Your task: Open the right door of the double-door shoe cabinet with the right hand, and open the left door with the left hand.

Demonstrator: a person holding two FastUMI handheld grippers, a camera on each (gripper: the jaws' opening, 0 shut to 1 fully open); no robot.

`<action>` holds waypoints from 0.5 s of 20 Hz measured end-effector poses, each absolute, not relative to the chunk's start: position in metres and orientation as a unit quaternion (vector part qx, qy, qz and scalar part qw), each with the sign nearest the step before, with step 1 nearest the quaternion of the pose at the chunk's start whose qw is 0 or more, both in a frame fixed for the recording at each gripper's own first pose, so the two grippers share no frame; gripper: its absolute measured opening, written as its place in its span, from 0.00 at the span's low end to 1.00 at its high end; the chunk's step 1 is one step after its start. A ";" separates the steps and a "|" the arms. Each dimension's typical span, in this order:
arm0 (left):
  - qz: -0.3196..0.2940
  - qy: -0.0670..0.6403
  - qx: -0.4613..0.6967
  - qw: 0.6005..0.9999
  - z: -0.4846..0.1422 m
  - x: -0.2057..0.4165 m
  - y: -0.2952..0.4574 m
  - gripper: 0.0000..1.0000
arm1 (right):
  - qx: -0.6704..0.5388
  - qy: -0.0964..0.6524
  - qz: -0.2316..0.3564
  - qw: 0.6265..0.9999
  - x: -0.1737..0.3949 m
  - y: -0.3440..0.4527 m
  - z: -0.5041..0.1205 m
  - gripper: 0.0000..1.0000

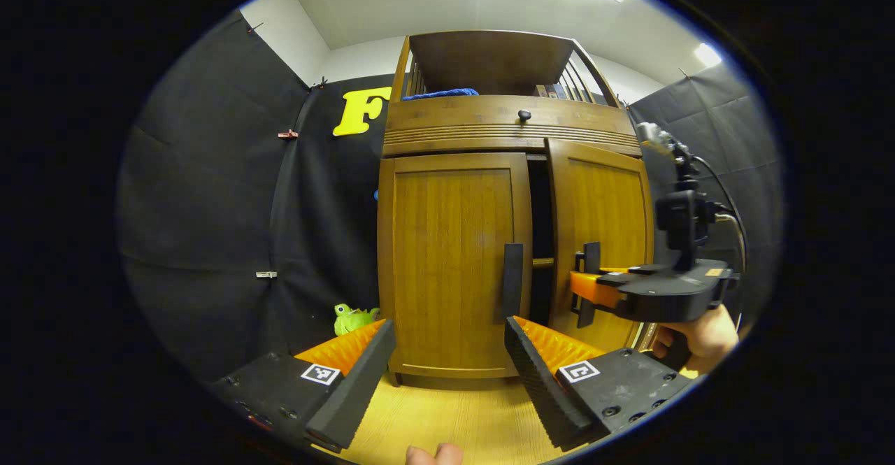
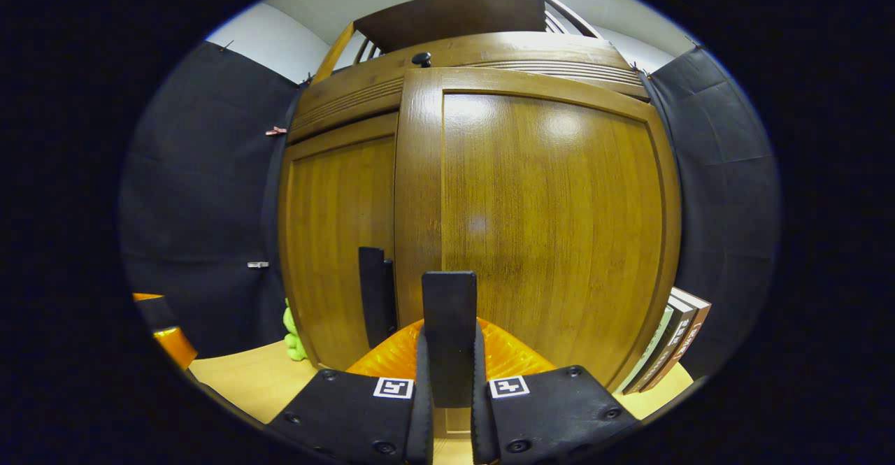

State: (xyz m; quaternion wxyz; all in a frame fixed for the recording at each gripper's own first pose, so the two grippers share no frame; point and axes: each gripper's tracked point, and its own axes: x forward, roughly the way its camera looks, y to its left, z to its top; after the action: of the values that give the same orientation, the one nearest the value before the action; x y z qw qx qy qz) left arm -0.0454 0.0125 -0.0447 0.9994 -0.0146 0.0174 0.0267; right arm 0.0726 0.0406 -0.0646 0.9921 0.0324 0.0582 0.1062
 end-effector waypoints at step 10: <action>-0.002 0.021 -0.017 1.000 -0.046 -0.021 -0.031 0.99 | 0.033 0.039 0.121 0.991 -0.027 -0.034 -0.045 0.25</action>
State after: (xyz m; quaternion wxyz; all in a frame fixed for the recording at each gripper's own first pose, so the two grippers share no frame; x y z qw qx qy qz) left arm -0.0212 -0.0310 -0.0458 0.9996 -0.0167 0.0205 -0.0021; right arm -0.0270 -0.0335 -0.0446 0.9913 0.0334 0.0390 0.1213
